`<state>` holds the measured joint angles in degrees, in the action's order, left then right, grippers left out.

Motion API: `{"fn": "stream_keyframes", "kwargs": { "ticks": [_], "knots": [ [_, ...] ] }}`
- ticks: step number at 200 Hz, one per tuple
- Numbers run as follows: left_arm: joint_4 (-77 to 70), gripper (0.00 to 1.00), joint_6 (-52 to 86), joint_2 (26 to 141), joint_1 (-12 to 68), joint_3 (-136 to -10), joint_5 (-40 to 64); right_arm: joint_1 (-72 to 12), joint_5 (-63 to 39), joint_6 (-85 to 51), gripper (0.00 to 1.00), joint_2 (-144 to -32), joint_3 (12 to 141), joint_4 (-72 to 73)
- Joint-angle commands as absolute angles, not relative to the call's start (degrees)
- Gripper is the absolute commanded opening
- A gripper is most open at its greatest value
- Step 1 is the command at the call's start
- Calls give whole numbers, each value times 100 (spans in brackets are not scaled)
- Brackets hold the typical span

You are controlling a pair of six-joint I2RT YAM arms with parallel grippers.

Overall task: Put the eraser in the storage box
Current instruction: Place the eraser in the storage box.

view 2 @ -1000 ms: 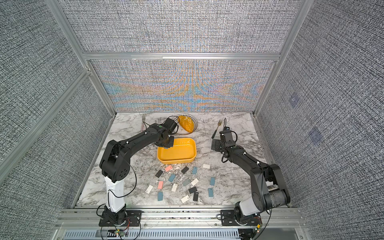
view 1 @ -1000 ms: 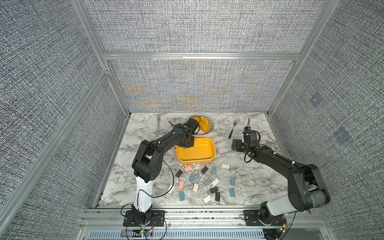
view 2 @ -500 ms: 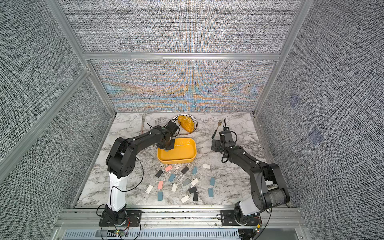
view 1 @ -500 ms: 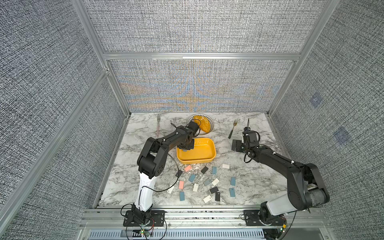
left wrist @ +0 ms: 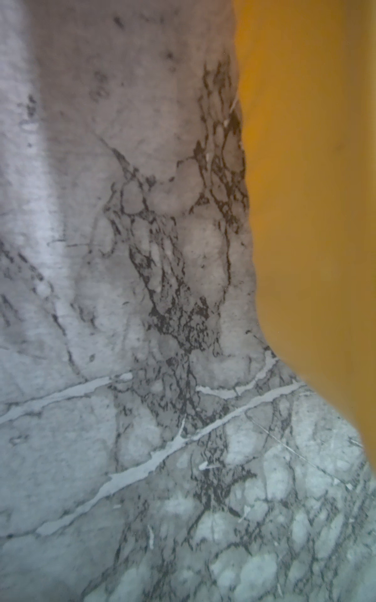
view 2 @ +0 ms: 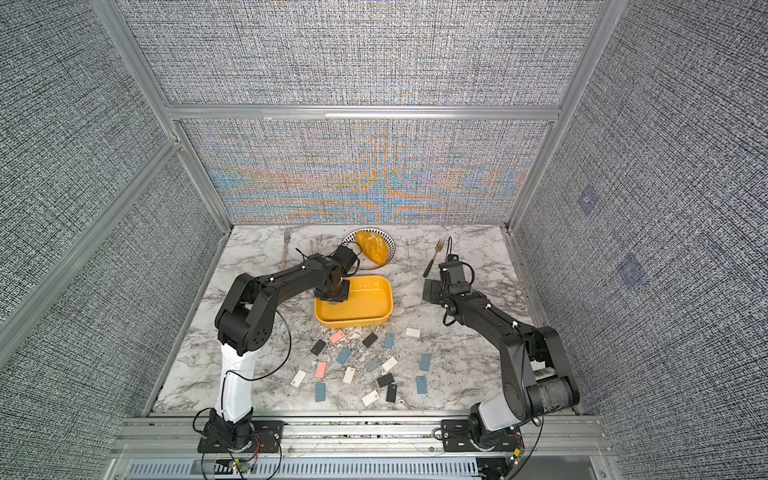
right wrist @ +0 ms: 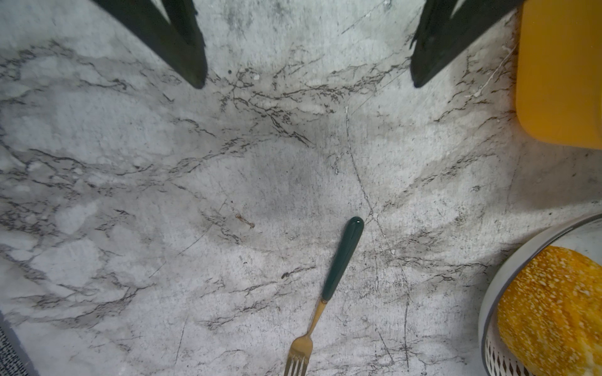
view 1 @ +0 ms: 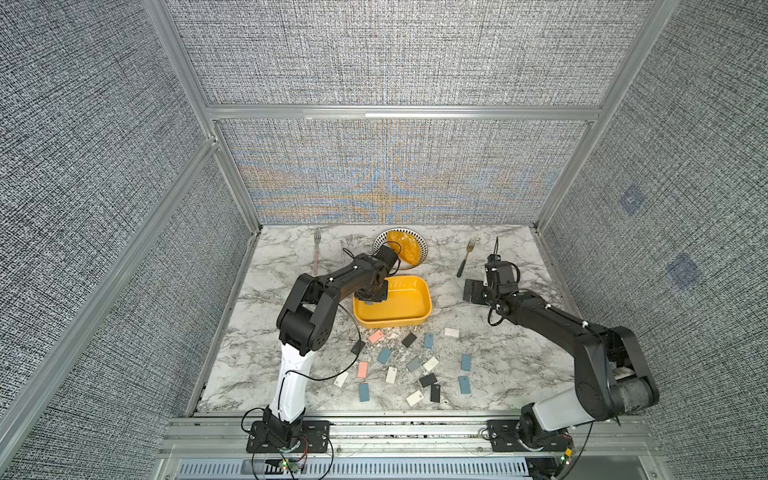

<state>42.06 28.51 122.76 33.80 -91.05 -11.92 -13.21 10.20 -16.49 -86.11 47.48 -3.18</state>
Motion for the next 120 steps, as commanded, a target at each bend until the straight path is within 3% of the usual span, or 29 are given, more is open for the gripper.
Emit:
{"fn": "stream_keyframes", "kwargs": {
  "ticks": [1, 65, 120],
  "knots": [
    [4181, 37, 2834, 12205, 3375, -9103, -1146, -1327, 1017, -1613, 98, -8596, 4755, -308],
    [4242, 41, 2683, 11434, 3431, -9041, -1042, -1336, 1002, -1608, 98, -8480, 4763, -330],
    [4350, 53, 1731, 8873, 3523, -7697, -1141, -1361, 961, -1625, 98, -8426, 4676, -265]
  ]
}}
